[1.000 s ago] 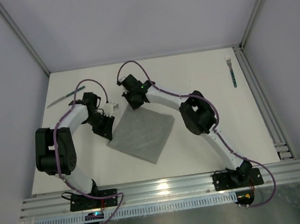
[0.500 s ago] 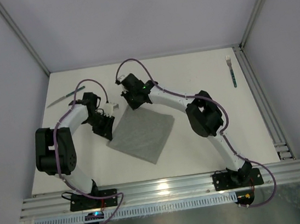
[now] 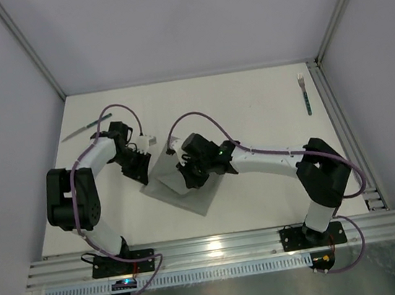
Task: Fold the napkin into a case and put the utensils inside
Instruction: Fold the top corner of the square-folded napkin at the center of the board.
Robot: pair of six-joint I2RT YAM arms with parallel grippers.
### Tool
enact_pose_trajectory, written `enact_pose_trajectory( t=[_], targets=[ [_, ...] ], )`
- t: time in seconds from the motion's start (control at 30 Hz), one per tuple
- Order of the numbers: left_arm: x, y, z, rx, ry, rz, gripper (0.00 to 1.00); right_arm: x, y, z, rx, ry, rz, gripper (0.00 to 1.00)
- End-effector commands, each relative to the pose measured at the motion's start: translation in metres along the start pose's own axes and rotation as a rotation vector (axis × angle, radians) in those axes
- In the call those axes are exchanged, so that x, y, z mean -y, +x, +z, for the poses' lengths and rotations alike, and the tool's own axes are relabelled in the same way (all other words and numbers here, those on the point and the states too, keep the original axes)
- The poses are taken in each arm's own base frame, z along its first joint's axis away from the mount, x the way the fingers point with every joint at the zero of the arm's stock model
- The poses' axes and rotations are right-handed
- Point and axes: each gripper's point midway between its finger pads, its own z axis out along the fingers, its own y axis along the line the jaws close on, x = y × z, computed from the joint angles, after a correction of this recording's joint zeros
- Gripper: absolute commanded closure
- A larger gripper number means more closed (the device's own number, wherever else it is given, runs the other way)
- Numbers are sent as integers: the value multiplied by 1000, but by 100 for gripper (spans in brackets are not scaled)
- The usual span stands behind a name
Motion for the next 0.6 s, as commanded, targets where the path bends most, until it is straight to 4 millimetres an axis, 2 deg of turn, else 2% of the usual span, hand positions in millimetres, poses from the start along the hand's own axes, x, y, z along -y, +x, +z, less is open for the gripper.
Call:
enact_pose_trajectory(
  t=[0.0,0.03,0.1,0.13,0.3,0.57],
  targets=[
    [0,-11,-6,32,4,22,73,-34,20,-11,16,-107,20,97],
    [1,-11,-6,33,8,22,73,-34,40,-9,-19,-106,31,97],
    [3,-9,-5,28,19,19,73,-40,49,-9,-22,-116,33,97],
    [4,-7,-5,22,25,20,73,-40,60,-8,-41,-116,44,97],
    [7,7,-4,-12,21,41,73,-34,69,-8,-40,-89,46,97],
    [6,19,-2,-37,0,72,73,-37,79,-13,-49,-96,34,97]
  ],
)
